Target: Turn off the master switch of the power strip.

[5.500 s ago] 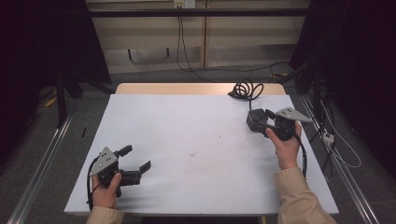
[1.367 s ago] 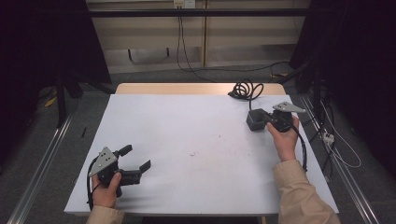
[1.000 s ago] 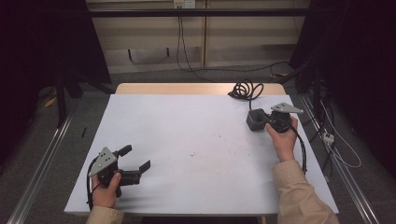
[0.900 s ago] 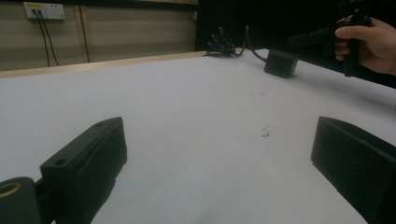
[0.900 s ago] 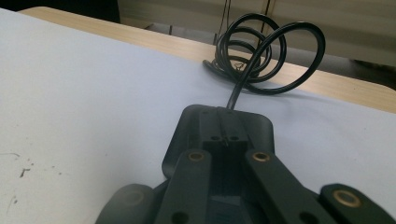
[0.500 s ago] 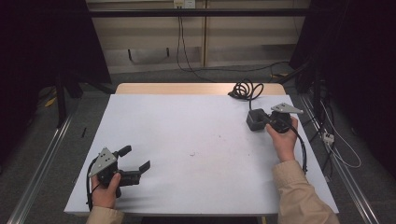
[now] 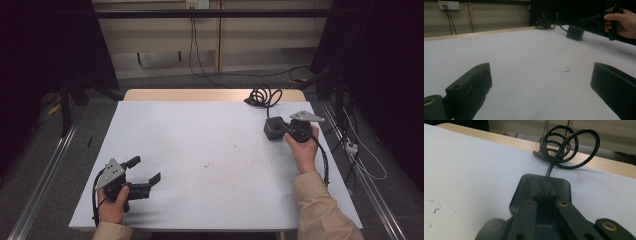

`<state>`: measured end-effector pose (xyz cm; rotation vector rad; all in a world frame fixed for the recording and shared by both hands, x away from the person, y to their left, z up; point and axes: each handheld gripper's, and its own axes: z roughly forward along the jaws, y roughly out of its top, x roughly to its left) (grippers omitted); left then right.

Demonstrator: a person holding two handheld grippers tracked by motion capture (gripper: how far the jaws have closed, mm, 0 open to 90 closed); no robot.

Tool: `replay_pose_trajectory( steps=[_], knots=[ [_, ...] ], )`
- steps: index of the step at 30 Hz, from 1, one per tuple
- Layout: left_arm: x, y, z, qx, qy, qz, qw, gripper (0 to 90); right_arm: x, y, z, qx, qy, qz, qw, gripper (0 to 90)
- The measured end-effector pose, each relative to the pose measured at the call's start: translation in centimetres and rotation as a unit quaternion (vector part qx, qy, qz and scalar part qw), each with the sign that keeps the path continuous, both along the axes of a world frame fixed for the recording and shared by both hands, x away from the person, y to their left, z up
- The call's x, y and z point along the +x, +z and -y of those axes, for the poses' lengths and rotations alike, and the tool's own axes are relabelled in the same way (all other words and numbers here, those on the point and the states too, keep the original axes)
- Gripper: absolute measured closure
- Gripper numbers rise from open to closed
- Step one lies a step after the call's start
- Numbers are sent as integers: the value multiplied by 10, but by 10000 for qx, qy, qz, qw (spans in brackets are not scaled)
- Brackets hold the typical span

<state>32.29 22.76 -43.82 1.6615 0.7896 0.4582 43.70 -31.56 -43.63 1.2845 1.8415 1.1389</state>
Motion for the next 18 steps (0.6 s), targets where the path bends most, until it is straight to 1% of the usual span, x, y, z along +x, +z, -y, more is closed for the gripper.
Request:
replay_pose_trajectory(
  steps=[3,7,11,13,16,18],
  knots=[
    [0,0,0,8,2,10,10000,32,0,0,-1,-61,-3,1,10000,900],
    [0,0,0,13,3,11,10000,32,0,0,0,15,-15,-18,10000,900],
    [0,0,1,10,-5,-3,10000,32,0,0,-1,-84,-3,4,10000,900],
    [0,0,1,16,-19,11,10000,32,0,0,0,-16,-15,-28,10000,900],
    [-1,0,1,19,-22,16,10000,32,0,1,0,-16,-17,-46,10000,900],
    [-1,0,1,21,-19,19,10000,32,0,1,-1,-97,-12,-12,10000,900]
  ],
)
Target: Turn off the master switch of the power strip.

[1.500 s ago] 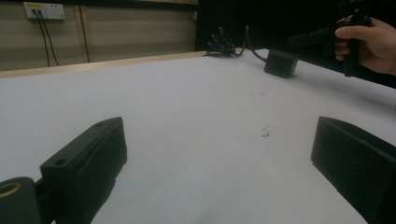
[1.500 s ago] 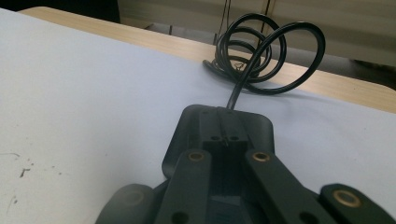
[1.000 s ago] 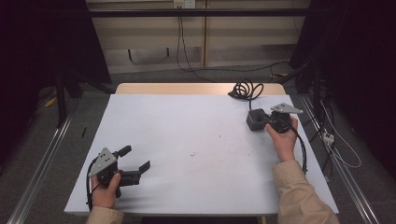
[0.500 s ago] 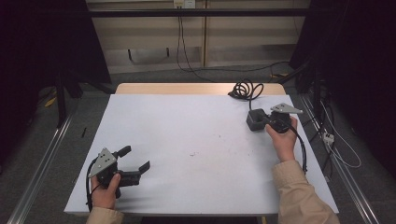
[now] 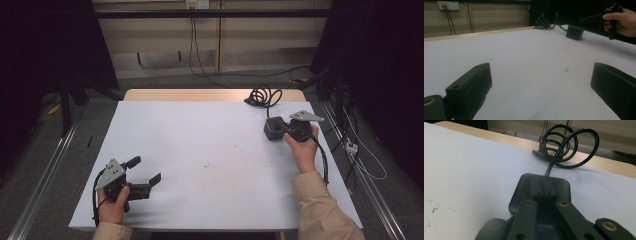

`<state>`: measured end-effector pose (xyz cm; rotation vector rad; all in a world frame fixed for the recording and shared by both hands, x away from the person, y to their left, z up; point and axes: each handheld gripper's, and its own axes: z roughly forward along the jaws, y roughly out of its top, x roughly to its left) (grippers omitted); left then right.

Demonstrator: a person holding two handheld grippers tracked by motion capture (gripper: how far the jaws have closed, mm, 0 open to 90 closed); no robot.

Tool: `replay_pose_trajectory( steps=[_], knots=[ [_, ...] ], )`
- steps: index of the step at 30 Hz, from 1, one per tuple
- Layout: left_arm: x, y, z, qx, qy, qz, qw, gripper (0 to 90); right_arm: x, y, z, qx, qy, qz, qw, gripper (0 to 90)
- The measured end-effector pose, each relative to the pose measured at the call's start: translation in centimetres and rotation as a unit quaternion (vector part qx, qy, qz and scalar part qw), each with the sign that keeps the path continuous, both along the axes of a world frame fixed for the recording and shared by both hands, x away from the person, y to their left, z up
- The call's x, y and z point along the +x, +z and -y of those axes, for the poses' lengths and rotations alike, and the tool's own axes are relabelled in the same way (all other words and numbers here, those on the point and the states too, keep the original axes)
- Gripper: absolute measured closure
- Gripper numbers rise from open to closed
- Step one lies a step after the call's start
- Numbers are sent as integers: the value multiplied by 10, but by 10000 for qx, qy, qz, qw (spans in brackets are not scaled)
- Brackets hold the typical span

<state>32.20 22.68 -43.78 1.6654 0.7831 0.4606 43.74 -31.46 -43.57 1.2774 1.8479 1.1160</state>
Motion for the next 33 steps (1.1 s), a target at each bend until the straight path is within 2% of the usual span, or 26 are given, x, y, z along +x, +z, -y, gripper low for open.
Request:
replay_pose_trajectory(
  steps=[5,10,15,20,24,28,33],
  knots=[
    [0,0,0,-2,0,10,10000,32,0,1,-2,-78,-43,-28,10000,900],
    [-1,1,-1,-3,-6,16,10000,32,0,0,0,98,-61,-50,9999,900],
    [-1,0,-2,12,-4,12,10000,32,0,0,0,37,-44,-33,10000,900],
    [-1,0,-2,-13,29,0,10000,32,0,-1,3,172,-9,-49,9998,900],
    [-1,0,-2,25,4,18,10000,32,-1,-1,3,113,14,-53,9999,900],
    [-2,0,-2,30,14,19,10000,32,-1,1,0,-156,29,-32,9999,900],
    [-2,1,-2,22,26,8,10000,32,-1,-1,2,-29,49,-3,10000,900]
  ],
)
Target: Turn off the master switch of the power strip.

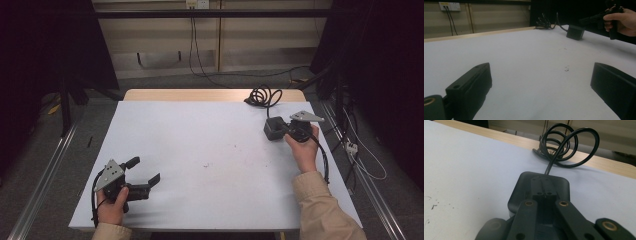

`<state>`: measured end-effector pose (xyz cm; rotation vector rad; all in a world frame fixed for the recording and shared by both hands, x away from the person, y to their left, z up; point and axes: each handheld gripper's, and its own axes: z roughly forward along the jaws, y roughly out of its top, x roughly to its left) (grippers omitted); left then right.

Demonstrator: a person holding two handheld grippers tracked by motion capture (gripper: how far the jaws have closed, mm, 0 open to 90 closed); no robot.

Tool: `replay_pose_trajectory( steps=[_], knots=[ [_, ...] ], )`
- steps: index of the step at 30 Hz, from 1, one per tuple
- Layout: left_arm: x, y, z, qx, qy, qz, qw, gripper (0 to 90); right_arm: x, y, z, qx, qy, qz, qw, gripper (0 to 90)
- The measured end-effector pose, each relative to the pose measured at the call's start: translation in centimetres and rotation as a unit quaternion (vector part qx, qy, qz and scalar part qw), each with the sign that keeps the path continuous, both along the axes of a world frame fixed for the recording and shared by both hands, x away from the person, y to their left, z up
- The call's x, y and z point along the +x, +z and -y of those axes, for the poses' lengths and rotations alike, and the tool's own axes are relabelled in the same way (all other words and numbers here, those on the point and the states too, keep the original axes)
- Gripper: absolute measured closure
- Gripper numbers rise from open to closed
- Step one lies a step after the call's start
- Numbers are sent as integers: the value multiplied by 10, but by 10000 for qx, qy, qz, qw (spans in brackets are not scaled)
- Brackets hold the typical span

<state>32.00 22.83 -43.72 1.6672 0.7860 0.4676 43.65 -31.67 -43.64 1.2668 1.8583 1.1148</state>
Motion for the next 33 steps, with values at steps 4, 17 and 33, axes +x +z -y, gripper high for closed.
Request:
replay_pose_trajectory(
  steps=[4,17,33],
  knots=[
    [0,0,-1,2,-8,0,10000,32,0,-1,0,46,-23,13,10000,900],
    [2,-1,0,-51,-9,-20,10000,32,-3,3,2,319,-116,-41,9994,782],
    [2,0,-1,-88,-33,-54,9999,32,-35,12,-7,597,211,-42,9980,392]
  ],
)
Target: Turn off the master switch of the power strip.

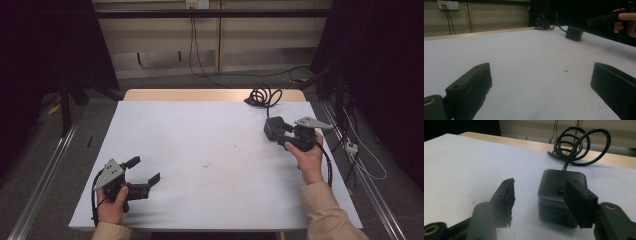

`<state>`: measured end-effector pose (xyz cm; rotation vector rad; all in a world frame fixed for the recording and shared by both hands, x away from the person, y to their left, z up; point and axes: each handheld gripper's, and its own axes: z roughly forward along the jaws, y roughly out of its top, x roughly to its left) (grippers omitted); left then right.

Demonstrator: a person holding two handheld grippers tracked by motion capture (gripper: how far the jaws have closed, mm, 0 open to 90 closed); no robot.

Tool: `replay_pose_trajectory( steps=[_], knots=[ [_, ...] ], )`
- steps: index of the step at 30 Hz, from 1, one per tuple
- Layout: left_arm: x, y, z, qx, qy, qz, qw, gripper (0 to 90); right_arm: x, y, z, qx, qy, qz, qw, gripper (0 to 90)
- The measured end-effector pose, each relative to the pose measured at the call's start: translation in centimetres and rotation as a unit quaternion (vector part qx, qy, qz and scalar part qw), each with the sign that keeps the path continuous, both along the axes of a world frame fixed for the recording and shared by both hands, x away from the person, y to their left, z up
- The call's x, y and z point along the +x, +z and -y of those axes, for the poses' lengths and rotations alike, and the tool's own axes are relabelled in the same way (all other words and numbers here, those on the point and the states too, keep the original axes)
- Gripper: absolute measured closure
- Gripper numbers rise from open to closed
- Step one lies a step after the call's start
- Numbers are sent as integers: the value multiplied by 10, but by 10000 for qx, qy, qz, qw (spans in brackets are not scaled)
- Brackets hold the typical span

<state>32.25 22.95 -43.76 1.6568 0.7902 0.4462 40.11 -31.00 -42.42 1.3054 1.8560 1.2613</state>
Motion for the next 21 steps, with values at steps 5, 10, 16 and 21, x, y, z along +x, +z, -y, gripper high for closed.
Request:
replay_pose_trajectory(
  steps=[5,10,16,21],
  knots=[
    [0,0,0,-14,4,-5,10000,32,-13,1,-4,-46,119,-20,9999,323],
    [0,0,0,-14,-4,-2,10000,32,-25,2,-8,71,211,-1,9998,292],
    [0,1,1,-28,-25,-2,10000,32,-40,2,-13,49,326,11,9995,237],
    [0,1,1,-35,-53,9,10000,32,-53,-1,-16,78,338,71,9994,192]
  ],
)
